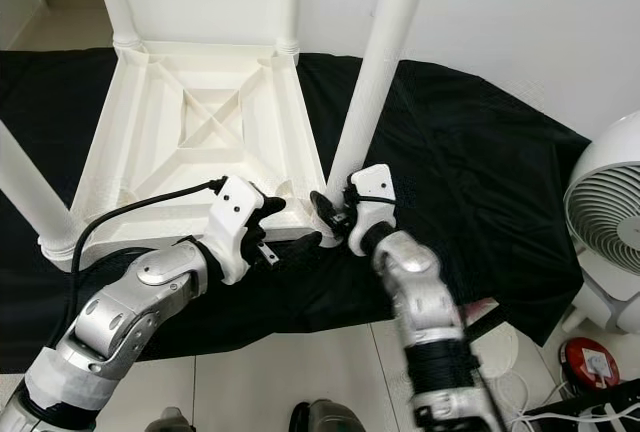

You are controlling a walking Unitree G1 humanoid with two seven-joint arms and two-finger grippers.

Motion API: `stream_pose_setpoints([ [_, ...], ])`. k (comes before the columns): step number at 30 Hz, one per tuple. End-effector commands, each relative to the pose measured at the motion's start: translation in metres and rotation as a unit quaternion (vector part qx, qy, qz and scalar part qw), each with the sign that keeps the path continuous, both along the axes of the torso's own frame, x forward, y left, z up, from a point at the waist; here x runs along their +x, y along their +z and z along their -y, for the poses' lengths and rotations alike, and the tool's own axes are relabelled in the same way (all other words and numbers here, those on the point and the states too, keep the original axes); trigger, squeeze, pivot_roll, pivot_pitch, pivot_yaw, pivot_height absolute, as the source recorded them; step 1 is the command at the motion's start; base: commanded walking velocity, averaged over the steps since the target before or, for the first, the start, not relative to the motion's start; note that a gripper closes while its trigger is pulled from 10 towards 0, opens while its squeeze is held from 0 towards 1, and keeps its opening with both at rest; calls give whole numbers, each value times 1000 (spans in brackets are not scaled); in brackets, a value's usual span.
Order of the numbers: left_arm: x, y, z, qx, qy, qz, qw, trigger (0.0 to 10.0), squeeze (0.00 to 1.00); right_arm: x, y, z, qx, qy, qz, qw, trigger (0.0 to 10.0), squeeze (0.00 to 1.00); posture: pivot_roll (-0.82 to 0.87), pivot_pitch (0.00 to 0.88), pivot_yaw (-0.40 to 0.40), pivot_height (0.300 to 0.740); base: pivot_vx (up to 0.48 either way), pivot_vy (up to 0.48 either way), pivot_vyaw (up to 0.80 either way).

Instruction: Building children table

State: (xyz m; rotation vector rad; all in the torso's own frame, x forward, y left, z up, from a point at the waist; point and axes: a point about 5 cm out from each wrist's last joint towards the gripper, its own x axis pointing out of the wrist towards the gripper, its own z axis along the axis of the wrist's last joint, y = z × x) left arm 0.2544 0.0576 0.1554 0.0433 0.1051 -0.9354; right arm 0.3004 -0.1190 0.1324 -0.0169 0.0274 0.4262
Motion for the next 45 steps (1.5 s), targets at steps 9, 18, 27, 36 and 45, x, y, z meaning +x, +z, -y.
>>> stream_pose_setpoints([
  [9,-5,2,5,-5,-39,-2,999,10000,0,-8,-6,-16,-2,-115,-22,993,10000,0,86,0,-103,740,0,0,0],
  [18,-4,2,7,-5,-47,-2,999,10000,0,-6,6,-1,35,-77,2,996,10000,1000,61,0,-90,740,0,0,0],
  [27,-3,2,8,-1,-56,-1,998,10000,0,-5,7,21,2,32,13,999,10000,39,42,0,-76,740,0,0,0],
  [36,0,4,11,-2,-61,4,998,10000,0,1,2,31,-52,176,-1,983,10000,0,29,0,-67,740,0,0,0],
  [45,6,10,13,-3,-69,14,998,10000,0,19,5,25,-89,248,5,965,0,0,17,0,-45,740,0,0,0],
])
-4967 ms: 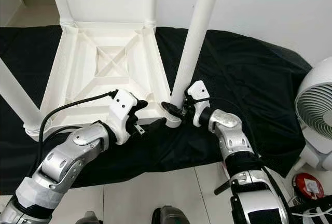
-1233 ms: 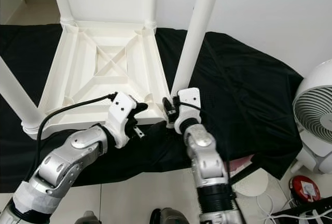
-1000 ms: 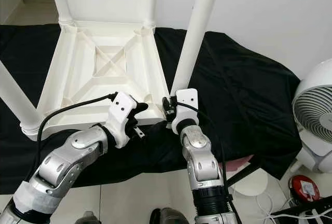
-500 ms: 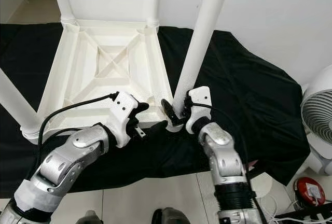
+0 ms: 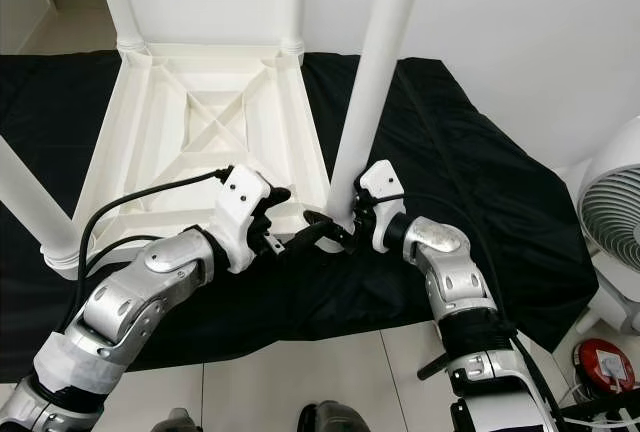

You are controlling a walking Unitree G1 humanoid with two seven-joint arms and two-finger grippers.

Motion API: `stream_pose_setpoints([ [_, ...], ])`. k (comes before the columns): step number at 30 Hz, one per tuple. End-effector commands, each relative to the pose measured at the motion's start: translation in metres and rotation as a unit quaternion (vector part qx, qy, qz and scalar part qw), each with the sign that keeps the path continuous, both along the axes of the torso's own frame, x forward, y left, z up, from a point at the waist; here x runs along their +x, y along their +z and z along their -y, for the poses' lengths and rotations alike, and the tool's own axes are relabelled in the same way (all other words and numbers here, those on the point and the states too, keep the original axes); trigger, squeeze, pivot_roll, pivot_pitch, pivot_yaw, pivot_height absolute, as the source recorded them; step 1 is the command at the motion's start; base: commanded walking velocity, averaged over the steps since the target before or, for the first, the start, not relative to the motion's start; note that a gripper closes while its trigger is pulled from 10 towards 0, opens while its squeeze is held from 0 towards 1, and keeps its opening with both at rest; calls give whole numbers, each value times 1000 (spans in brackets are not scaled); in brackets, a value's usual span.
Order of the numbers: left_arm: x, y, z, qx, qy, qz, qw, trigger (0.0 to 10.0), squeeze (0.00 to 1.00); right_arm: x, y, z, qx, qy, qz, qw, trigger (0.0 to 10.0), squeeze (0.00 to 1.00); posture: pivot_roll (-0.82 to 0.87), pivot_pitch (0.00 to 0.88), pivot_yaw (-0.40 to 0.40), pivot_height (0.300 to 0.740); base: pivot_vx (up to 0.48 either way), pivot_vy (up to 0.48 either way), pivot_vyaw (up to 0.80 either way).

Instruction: Building children table

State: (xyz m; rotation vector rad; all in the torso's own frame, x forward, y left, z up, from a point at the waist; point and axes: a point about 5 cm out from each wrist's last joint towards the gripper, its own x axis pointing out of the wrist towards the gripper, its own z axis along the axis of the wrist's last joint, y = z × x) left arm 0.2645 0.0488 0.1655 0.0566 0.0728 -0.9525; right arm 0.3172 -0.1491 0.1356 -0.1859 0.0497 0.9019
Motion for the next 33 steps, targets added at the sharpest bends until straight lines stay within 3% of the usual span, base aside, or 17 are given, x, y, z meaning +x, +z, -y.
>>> stream_pose_setpoints([
  [1,-3,1,6,-1,-62,0,998,10000,0,3,1,-5,-11,18,-1,1000,0,0,17,0,-43,740,0,0,0],
  [11,-6,2,6,0,-67,-1,998,10000,0,-4,-7,6,4,19,-24,1000,0,0,20,0,-50,740,0,0,0],
  [18,-11,-4,0,10,-69,-1,998,10000,0,0,-5,3,44,-52,-13,998,0,0,23,12,-68,740,0,0,0],
  [19,-12,-6,-3,16,-69,3,998,10000,0,3,-4,3,53,-90,-9,994,4588,0,24,16,-75,740,0,0,0],
  [20,-14,-7,-5,20,-70,5,997,10000,0,4,-3,2,62,-115,-8,991,6353,0,25,19,-77,740,0,0,0],
  [23,-14,-9,-8,24,-70,8,997,10000,0,5,-1,-1,73,-139,-1,988,6235,0,25,19,-77,740,0,0,0],
  [24,-14,-10,-10,27,-68,10,997,10000,0,4,1,-6,84,-155,1,984,10000,0,21,24,-79,740,0,0,0],
  [27,-14,-11,-12,31,-66,13,997,10000,0,3,3,-13,94,-175,1,980,10000,0,20,25,-81,740,0,0,0],
  [29,-15,-13,-14,36,-67,19,997,10000,0,2,3,-23,114,-253,-11,961,10000,0,18,25,-88,740,0,0,0],
  [30,-15,-13,-14,36,-67,19,997,10000,0,2,3,-23,114,-253,-11,961,10000,0,18,25,-88,740,0,0,0],
  [33,-16,-13,-15,37,-69,29,997,10000,0,-4,3,-32,109,-328,0,938,10000,0,16,19,-94,740,0,0,0],
])
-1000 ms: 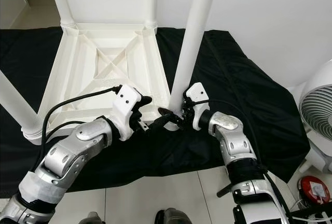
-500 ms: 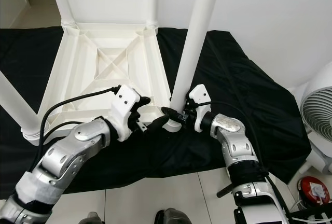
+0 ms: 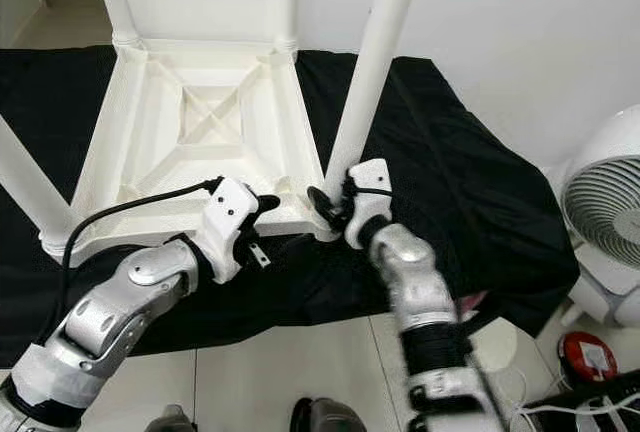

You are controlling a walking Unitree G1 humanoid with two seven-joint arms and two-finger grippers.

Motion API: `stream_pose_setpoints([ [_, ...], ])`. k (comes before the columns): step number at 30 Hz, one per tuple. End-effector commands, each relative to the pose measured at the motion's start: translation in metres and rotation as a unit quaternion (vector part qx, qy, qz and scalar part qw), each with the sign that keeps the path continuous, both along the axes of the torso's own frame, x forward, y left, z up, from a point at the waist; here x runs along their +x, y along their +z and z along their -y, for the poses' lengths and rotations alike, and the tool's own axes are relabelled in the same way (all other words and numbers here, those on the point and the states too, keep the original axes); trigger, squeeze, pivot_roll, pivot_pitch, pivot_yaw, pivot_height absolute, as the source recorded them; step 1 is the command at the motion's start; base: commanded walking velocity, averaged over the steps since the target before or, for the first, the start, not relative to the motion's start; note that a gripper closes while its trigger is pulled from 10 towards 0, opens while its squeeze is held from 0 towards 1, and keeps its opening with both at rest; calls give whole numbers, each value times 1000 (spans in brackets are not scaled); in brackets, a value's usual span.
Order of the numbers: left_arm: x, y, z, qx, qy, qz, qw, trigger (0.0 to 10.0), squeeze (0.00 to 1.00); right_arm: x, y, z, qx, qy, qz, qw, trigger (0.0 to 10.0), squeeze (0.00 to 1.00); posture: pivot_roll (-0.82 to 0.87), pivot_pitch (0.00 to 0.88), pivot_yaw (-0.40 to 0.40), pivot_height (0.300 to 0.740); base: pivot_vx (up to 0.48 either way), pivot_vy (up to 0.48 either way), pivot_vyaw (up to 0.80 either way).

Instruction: Building children table

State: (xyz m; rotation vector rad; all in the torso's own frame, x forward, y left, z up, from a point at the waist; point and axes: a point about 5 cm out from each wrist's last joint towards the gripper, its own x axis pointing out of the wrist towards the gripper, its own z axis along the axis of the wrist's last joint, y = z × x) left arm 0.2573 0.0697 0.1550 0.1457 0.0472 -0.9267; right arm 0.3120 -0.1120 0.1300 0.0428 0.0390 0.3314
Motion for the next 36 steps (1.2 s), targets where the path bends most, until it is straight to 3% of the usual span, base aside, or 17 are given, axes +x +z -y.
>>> stream_pose_setpoints([
  [1,-8,-3,6,6,-80,-5,997,10000,0,1,9,5,1,-49,14,999,10000,0,16,19,-94,740,0,0,0],
  [4,-8,-3,5,8,-79,-2,997,10000,0,-5,8,-3,3,-81,14,997,10000,0,17,13,-98,740,0,0,0],
  [10,-5,-3,4,9,-76,2,997,10000,0,-11,8,-16,10,-82,11,997,10000,0,17,3,-95,740,0,0,0],
  [11,-5,-3,4,8,-76,3,997,10000,0,-9,10,-12,14,-86,12,996,10000,1000,14,0,-93,740,0,0,0],
  [24,-4,-1,2,8,-72,8,997,10000,0,-11,22,8,25,-41,43,998,10000,1000,19,1,-93,740,0,0,0],
  [27,-5,-2,2,8,-71,8,997,10000,0,-13,23,17,16,8,49,999,10000,1000,17,5,-90,740,0,0,0],
  [28,-5,-2,2,8,-70,8,997,10000,0,-15,23,22,6,50,51,997,10000,0,15,9,-87,740,0,0,0],
  [30,-4,-2,1,10,-69,9,998,10000,0,-18,21,28,-16,110,50,992,10000,0,10,12,-78,740,0,0,0],
  [33,-3,-2,0,10,-69,9,998,10000,0,-18,20,32,-30,140,46,989,10000,0,8,13,-72,740,0,0,0],
  [36,-1,0,-1,11,-70,11,997,10000,0,-15,17,43,-57,211,33,975,10000,0,6,12,-60,740,0,0,0],
])
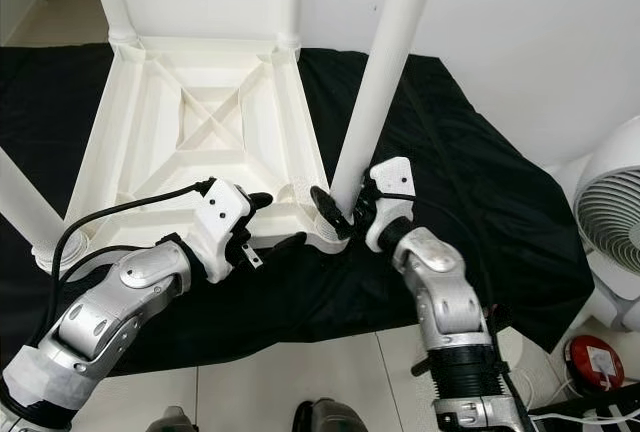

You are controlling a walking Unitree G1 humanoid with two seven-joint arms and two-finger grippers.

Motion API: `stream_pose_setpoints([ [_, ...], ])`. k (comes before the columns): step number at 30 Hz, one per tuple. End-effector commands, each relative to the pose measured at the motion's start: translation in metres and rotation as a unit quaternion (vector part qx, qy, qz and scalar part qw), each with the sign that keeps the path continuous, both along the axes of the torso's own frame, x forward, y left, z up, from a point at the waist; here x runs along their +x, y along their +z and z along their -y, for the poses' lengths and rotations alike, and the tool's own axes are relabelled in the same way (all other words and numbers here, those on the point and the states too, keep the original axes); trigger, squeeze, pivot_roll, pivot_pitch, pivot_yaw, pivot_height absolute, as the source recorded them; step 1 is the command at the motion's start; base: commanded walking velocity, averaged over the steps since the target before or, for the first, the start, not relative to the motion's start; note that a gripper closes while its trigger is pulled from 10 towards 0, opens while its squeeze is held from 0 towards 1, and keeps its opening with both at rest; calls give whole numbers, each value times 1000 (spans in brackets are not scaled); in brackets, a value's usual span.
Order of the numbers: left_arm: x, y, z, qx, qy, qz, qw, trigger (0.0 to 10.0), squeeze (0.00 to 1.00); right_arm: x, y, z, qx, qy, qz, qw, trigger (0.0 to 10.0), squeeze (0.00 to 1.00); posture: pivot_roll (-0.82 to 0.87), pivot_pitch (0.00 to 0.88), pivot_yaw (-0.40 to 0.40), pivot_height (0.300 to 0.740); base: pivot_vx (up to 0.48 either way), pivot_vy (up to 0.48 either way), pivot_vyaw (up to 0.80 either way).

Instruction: Building children table

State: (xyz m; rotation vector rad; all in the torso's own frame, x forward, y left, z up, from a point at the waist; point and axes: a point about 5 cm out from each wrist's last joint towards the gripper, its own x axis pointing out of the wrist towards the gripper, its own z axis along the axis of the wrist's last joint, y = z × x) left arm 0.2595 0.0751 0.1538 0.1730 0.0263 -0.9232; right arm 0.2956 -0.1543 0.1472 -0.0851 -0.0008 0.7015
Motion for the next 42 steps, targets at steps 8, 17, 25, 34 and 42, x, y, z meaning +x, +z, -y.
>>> stream_pose_setpoints([
  [8,0,5,6,8,-74,5,997,10000,0,11,-7,-1,-27,106,-23,994,10000,0,11,0,-47,740,0,0,0],
  [17,3,7,4,10,-71,10,997,10000,0,25,-15,-8,-39,145,-47,987,0,0,31,0,-49,740,0,0,0],
  [25,3,8,4,6,-62,11,998,10000,0,21,-24,-4,-39,160,-65,984,0,0,46,0,-69,740,0,0,0],
  [34,1,6,4,-1,-50,9,999,10000,0,20,-23,-10,-27,15,-34,999,10000,0,48,0,-88,740,0,0,0],
  [42,1,5,7,-5,-54,8,999,10000,0,15,-24,-30,4,-111,-46,993,10000,0,38,0,-92,740,0,0,0],
])
